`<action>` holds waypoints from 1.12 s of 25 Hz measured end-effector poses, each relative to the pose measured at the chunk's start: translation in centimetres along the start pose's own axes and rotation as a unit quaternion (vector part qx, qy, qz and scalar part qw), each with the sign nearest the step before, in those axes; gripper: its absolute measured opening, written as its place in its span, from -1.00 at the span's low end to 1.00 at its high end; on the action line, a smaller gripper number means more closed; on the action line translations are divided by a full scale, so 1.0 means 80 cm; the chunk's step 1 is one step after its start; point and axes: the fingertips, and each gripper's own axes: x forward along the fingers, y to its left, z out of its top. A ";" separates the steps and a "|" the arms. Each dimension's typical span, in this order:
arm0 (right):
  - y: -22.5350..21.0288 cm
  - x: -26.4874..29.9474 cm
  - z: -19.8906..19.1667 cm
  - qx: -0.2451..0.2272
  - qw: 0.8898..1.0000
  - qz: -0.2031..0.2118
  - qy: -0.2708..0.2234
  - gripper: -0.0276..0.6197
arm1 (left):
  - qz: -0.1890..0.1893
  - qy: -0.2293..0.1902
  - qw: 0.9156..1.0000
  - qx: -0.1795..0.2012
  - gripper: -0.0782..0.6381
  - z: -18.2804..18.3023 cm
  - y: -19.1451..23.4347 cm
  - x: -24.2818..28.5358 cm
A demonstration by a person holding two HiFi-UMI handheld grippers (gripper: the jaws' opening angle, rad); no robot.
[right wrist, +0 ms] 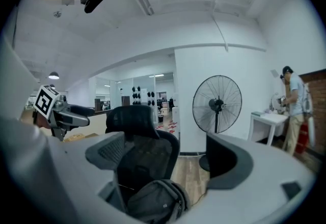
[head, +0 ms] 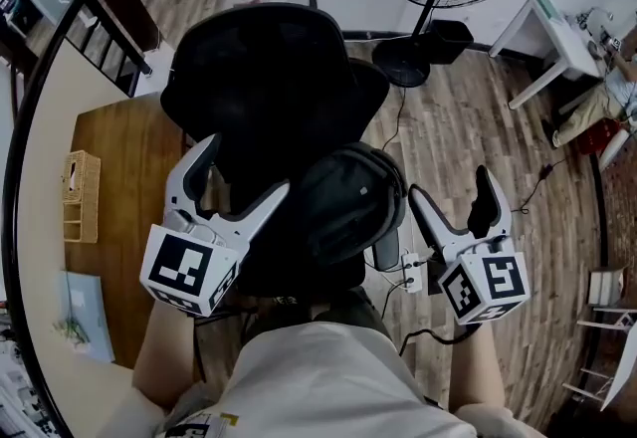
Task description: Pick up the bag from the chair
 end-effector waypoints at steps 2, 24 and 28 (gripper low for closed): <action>-0.007 0.013 -0.020 0.004 1.000 -0.004 0.012 0.64 | -0.008 0.005 1.000 0.017 0.42 -0.009 -0.007 0.022; -0.042 0.089 -0.391 0.112 0.970 -0.022 0.214 0.63 | -0.160 0.179 0.970 -0.027 0.42 -0.370 -0.091 0.265; -0.046 0.097 -0.439 0.146 0.962 -0.034 0.228 0.61 | -0.177 0.210 0.961 -0.042 0.42 -0.428 -0.097 0.289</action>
